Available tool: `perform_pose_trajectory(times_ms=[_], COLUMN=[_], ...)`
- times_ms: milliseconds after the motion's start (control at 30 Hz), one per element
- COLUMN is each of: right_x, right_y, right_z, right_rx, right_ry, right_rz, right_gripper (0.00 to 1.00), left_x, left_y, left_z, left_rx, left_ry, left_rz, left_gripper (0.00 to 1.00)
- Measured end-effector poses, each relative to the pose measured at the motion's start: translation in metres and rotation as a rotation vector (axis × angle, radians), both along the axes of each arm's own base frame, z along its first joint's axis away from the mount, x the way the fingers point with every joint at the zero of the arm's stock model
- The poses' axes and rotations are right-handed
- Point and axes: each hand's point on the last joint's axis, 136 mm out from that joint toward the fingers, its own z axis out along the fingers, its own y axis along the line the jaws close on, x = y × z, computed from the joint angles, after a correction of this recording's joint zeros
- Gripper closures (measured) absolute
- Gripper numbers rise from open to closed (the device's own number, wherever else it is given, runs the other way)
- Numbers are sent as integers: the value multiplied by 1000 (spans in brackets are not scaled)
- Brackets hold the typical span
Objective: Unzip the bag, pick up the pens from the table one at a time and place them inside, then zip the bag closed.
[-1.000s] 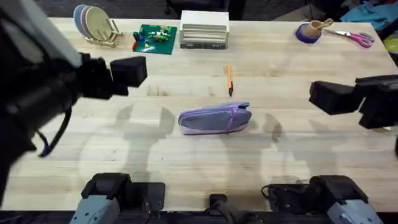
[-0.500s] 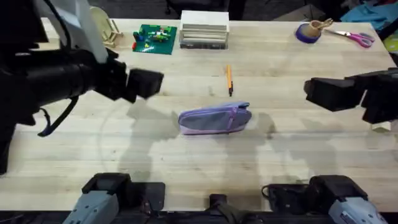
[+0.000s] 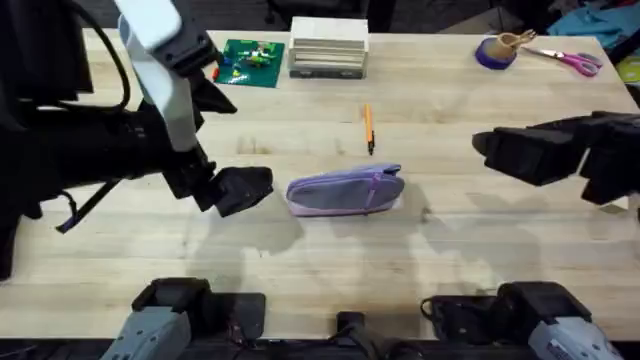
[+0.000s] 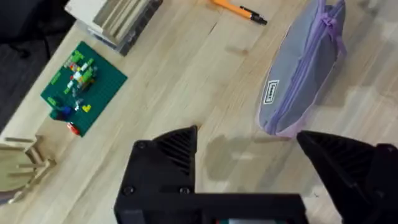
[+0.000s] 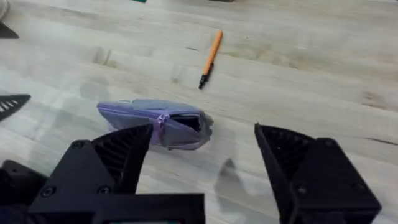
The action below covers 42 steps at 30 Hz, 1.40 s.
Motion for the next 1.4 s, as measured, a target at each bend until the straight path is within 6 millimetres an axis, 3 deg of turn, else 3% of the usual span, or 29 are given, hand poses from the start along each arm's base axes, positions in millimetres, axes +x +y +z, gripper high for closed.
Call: perform_pose_trajectory(times_ms=[500,633,767,1067,1400], right_x=[-1,2,3,3,3], right_y=[2,2,2,2,2], right_z=[0,-3,-3,-3,-3], right_rx=[114,114,116,116,129], right_ry=[59,75,79,79,86], right_rz=[-74,-75,-77,-77,-88], right_gripper=[3,3,3,3,3], left_x=[-4,-4,3,13,10], left_y=[-3,-9,-26,-43,-61], left_z=[-5,-20,-45,-73,-99], left_rx=[19,23,-35,-169,-214], left_ry=[9,66,150,275,384], left_rz=[-55,-136,-325,-435,-517], left_gripper=[7,7,8,6,6])
